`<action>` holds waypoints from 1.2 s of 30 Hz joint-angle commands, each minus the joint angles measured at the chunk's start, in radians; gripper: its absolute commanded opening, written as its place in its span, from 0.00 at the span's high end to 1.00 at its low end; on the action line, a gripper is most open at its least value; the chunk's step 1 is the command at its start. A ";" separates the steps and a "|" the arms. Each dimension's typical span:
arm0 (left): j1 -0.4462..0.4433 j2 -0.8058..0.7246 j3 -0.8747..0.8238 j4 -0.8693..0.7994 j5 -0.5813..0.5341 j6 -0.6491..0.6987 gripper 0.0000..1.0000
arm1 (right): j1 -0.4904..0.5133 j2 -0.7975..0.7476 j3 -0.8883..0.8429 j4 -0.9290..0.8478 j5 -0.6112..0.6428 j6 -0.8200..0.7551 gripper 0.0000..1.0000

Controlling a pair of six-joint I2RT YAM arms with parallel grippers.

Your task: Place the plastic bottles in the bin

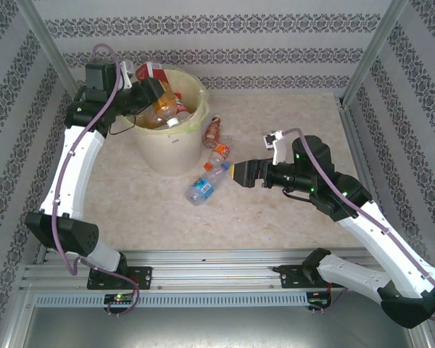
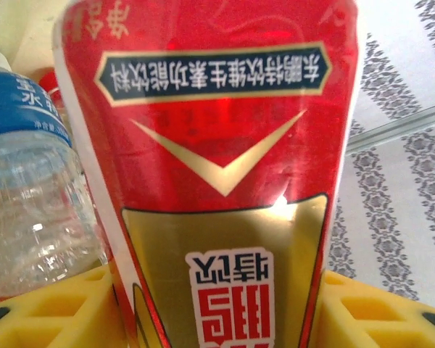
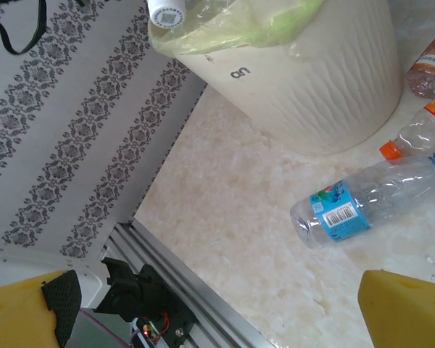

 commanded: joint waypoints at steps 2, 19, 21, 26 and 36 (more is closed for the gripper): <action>0.012 0.074 0.116 -0.082 -0.026 0.080 0.44 | 0.011 -0.003 0.023 -0.019 0.024 -0.024 0.02; 0.007 0.290 0.268 -0.109 0.011 0.095 0.42 | 0.009 -0.001 0.011 -0.024 0.041 -0.022 0.02; 0.002 0.285 0.237 -0.101 0.015 0.093 0.41 | 0.009 -0.002 0.010 -0.022 0.041 -0.020 0.02; -0.011 0.282 0.191 -0.100 0.043 0.085 0.36 | 0.008 0.001 -0.001 -0.016 0.044 -0.014 0.02; -0.019 0.270 0.278 -0.182 -0.005 0.117 0.12 | 0.006 0.004 -0.017 -0.034 0.088 -0.010 0.02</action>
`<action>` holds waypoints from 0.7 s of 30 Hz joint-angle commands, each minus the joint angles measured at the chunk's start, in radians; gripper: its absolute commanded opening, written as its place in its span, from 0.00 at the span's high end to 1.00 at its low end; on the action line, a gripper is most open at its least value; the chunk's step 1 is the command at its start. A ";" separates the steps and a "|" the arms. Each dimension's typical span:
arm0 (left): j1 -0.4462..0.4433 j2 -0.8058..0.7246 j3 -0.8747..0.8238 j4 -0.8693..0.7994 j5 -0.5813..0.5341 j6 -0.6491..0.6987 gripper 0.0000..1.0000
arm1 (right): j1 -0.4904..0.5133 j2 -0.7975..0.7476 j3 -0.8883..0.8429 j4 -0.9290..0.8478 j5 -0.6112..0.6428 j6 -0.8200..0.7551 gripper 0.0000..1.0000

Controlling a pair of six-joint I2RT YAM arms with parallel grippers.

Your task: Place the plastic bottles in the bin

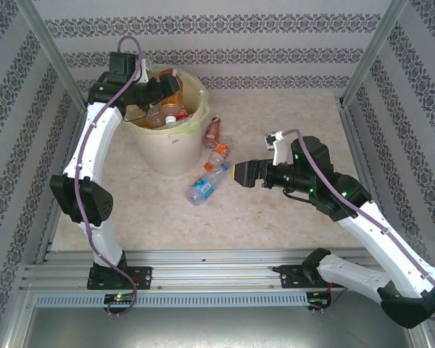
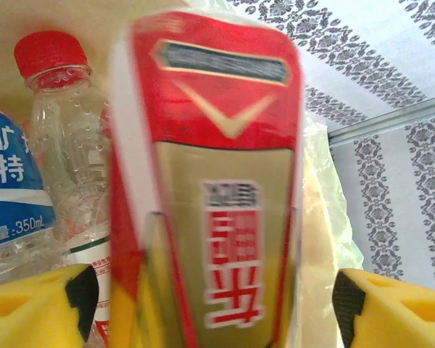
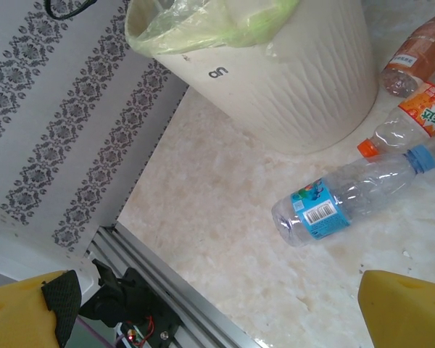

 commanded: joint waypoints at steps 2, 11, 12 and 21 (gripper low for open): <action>-0.005 -0.017 0.088 -0.114 -0.054 0.040 0.07 | 0.007 0.006 -0.016 -0.016 0.046 -0.001 0.02; -0.004 -0.076 0.131 -0.207 -0.084 0.074 0.08 | 0.004 0.031 -0.019 -0.020 0.069 0.003 0.02; -0.003 -0.084 0.123 -0.213 -0.069 0.075 0.12 | 0.003 0.034 -0.019 -0.018 0.069 0.002 0.02; -0.030 -0.132 -0.033 -0.169 -0.007 0.071 0.34 | -0.001 0.058 -0.015 0.003 0.066 0.011 0.02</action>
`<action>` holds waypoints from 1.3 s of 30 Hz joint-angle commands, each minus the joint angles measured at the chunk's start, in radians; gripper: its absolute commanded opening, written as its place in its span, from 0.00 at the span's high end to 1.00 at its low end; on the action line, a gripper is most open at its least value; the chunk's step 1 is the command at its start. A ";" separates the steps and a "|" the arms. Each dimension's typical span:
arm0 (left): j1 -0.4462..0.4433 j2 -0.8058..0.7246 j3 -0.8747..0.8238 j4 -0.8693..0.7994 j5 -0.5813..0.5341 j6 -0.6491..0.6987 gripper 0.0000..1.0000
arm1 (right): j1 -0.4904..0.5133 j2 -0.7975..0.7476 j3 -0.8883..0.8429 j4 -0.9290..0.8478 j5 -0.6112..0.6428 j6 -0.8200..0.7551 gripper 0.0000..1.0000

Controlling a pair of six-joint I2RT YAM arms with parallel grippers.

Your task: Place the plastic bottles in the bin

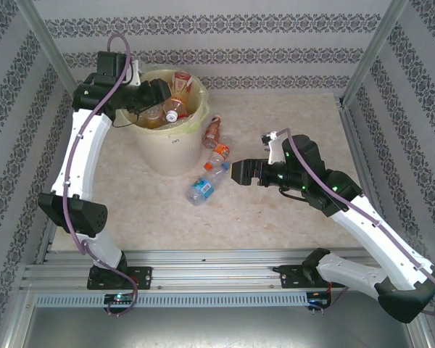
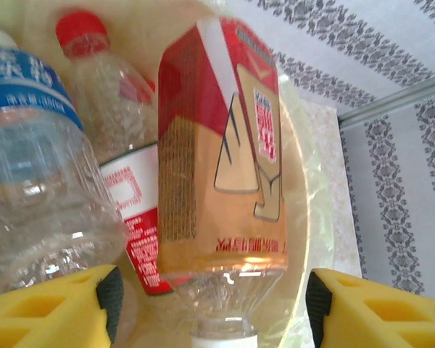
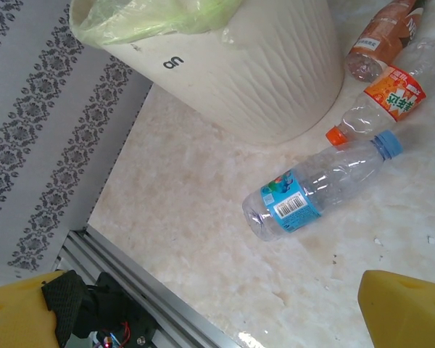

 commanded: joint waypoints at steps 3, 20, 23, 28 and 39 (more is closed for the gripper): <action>-0.036 0.013 -0.038 0.013 0.046 0.004 0.37 | 0.000 0.004 -0.004 0.012 0.015 0.013 0.02; -0.113 0.102 0.045 -0.016 0.046 0.010 0.44 | -0.001 0.017 -0.005 0.006 0.017 0.018 0.02; -0.114 0.082 0.078 -0.041 0.001 0.036 0.34 | -0.003 0.025 0.003 -0.005 0.033 0.018 0.02; -0.114 0.031 0.145 -0.084 -0.055 0.105 0.21 | -0.012 0.062 0.016 -0.014 0.063 0.023 0.02; -0.113 -0.285 -0.184 0.023 -0.014 0.195 0.00 | -0.060 0.224 0.024 0.010 0.120 0.129 0.12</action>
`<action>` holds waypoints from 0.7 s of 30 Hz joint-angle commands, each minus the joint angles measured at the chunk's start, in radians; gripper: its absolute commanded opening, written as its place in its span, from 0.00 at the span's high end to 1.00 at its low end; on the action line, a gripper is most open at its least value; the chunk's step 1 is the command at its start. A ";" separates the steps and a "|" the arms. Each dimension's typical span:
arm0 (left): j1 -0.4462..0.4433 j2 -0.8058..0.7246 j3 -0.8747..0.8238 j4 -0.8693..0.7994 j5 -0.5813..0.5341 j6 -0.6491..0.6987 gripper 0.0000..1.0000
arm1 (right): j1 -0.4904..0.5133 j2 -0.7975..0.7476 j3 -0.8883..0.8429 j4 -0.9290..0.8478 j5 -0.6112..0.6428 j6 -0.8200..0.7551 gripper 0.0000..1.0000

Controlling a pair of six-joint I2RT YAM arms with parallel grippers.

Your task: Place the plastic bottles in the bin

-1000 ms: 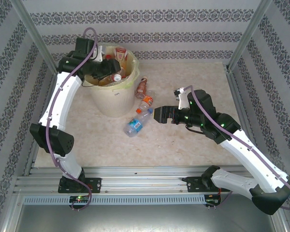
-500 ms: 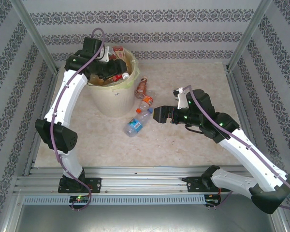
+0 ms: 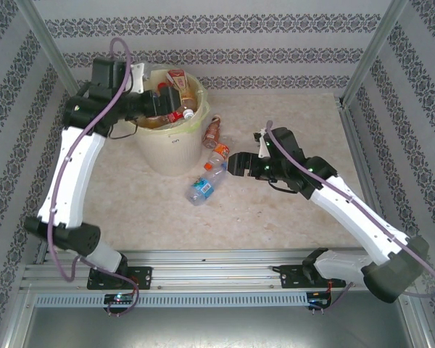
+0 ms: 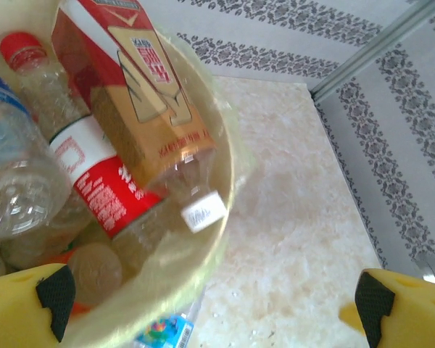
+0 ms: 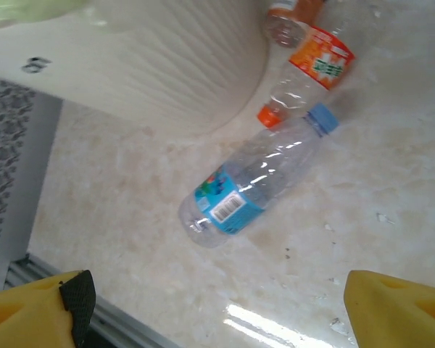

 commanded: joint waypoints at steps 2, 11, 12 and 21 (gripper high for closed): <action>-0.014 -0.150 -0.200 0.088 0.069 0.041 0.00 | -0.003 0.046 -0.002 0.043 0.053 0.102 0.12; -0.016 -0.459 -0.639 0.277 0.214 -0.058 0.00 | 0.030 0.153 -0.069 0.139 0.088 0.249 0.12; -0.017 -0.477 -0.666 0.283 0.220 -0.060 0.00 | 0.039 0.165 -0.074 0.150 0.089 0.259 0.12; -0.016 -0.572 -0.846 0.361 0.318 -0.099 0.00 | 0.115 0.285 -0.087 0.244 0.090 0.359 0.06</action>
